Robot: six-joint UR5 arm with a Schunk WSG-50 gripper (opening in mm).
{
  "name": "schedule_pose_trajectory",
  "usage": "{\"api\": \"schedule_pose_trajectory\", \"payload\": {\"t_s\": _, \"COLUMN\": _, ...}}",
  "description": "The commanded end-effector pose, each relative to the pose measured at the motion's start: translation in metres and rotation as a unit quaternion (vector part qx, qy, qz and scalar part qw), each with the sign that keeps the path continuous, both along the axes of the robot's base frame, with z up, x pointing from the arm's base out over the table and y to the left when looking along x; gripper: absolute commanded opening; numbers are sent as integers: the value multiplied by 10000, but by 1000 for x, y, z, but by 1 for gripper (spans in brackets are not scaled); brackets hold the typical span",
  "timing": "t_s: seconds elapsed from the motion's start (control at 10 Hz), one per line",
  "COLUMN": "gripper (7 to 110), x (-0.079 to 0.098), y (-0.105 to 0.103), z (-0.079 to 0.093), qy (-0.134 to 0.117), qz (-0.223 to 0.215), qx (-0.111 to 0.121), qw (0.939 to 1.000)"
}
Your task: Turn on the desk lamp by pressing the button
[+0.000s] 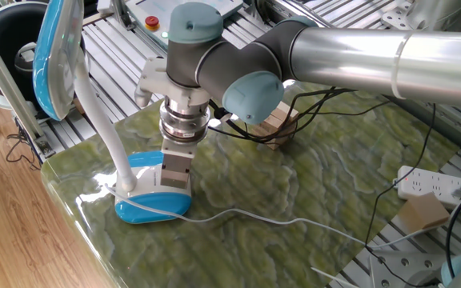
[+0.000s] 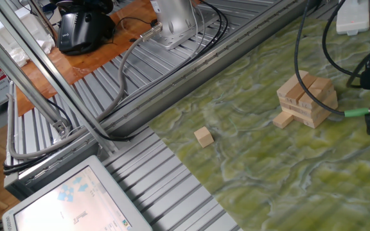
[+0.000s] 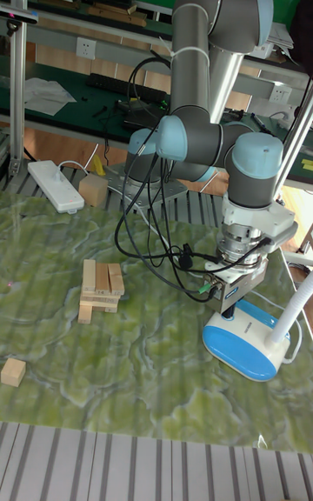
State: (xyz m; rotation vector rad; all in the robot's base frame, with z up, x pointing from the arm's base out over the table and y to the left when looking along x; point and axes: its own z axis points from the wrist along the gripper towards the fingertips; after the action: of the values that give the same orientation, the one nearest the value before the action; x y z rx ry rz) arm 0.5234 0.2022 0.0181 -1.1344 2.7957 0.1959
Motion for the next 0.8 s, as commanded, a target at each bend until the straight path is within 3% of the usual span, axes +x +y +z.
{"api": "schedule_pose_trajectory", "payload": {"t_s": 0.0, "gripper": 7, "x": 2, "y": 2, "z": 2, "qy": 5, "qz": -46, "qx": 76, "qw": 10000}}
{"api": "schedule_pose_trajectory", "payload": {"t_s": 0.7, "gripper": 7, "x": 4, "y": 0, "z": -1, "qy": -4, "qz": -40, "qx": 68, "qw": 10000}}
